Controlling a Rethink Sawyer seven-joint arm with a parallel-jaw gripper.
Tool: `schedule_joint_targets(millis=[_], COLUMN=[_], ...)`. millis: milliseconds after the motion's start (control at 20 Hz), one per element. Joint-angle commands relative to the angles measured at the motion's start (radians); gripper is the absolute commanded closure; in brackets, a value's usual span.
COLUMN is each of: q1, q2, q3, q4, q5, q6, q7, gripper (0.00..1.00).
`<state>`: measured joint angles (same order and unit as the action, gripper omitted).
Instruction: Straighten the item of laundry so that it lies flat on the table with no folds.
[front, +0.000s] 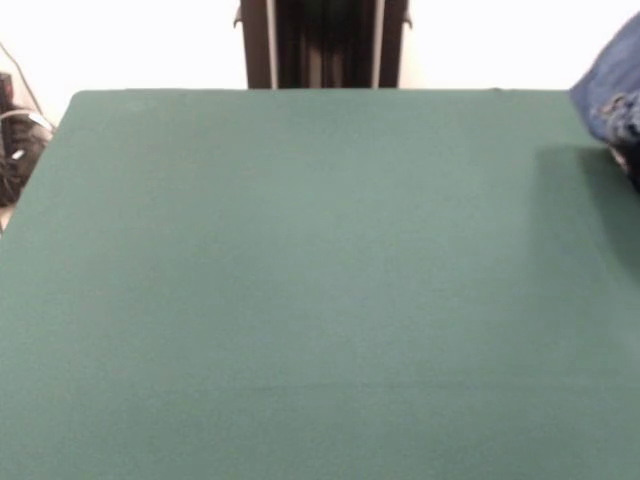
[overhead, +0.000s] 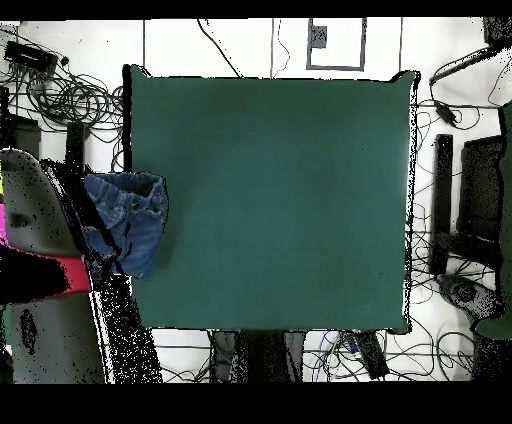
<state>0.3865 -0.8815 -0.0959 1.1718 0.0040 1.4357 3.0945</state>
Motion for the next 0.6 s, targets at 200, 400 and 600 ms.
schedule_joint_targets(millis=[200, 400, 600], q1=[-0.112, -0.164, -0.212], q2=[-0.052, -0.059, -0.060], q3=[0.108, 0.123, 0.143], q4=[0.274, 0.341, 0.387], q5=[-0.044, -0.083, -0.112], q6=[-0.084, -0.184, -0.265], q7=[-0.386, -0.463, -0.517], gripper=[1.00, 1.00, 1.00])
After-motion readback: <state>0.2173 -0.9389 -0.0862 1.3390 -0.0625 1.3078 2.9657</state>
